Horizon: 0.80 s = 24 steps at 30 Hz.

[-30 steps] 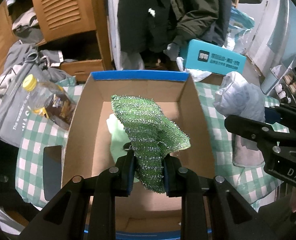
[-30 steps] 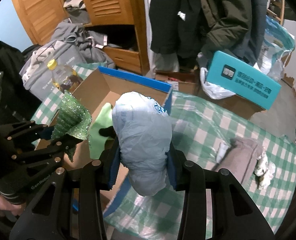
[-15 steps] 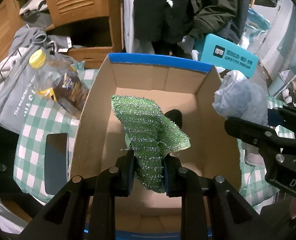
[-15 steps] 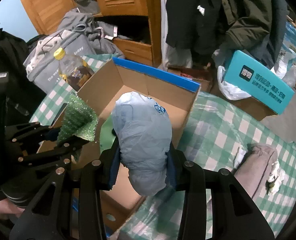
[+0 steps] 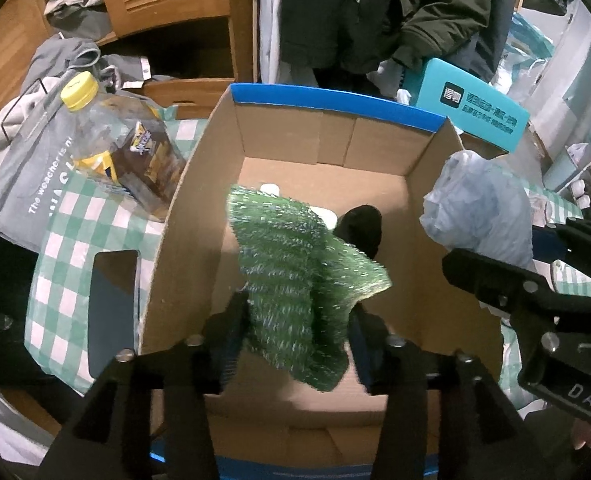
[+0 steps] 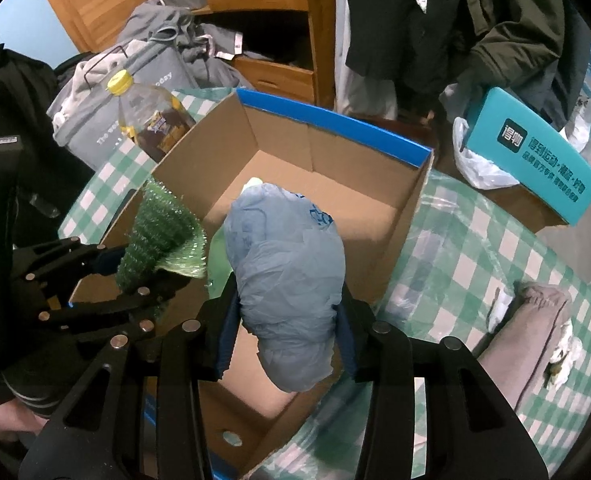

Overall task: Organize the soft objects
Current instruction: 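Carry both items over the box and open both tools to drop them in, then withdraw both open tools from the box back over the table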

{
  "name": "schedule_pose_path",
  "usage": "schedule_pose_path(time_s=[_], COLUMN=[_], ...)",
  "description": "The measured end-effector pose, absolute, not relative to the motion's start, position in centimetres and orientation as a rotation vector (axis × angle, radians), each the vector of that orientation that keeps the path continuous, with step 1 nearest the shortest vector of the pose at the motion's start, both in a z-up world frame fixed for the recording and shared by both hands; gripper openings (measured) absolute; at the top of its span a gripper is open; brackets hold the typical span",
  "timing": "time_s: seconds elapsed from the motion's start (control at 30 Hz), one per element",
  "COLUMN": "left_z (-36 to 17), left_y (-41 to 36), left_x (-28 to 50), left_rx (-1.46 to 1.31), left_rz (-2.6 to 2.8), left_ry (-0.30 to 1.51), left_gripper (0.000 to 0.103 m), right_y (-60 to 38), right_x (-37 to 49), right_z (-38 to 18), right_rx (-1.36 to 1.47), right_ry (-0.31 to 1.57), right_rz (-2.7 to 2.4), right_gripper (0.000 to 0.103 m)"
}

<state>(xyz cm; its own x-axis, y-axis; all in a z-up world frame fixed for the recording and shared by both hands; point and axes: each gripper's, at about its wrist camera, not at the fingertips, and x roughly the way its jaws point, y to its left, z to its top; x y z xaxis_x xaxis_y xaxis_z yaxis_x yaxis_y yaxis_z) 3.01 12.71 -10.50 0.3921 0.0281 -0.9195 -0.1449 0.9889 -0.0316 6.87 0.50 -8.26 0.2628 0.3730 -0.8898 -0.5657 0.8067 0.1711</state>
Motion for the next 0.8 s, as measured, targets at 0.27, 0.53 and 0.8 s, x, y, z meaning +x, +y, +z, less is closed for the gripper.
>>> schedule_pose_path(time_s=[0.27,0.53,0.8], left_z=[-10.4,-9.6,-9.1], left_y=[13.1,13.1,12.7], left_x=[2.9,2.9,3.0], left_rx=[-0.111,-0.113,-0.136], left_rz=[0.141,0.149,0.142], left_ry=[1.170,1.153,1.144], left_gripper=[0.074,0.078,0.080], right_y=[0.2,-0.8,-2.7], right_x=[6.9,6.9,7.1], right_z=[-8.0,-7.4,-6.5], right_rx=[-0.184,-0.176,-0.143], right_ry=[1.135,1.120,1.104], right_rz=[0.626,0.596,0.562], right_gripper=[0.071,0.074,0.075])
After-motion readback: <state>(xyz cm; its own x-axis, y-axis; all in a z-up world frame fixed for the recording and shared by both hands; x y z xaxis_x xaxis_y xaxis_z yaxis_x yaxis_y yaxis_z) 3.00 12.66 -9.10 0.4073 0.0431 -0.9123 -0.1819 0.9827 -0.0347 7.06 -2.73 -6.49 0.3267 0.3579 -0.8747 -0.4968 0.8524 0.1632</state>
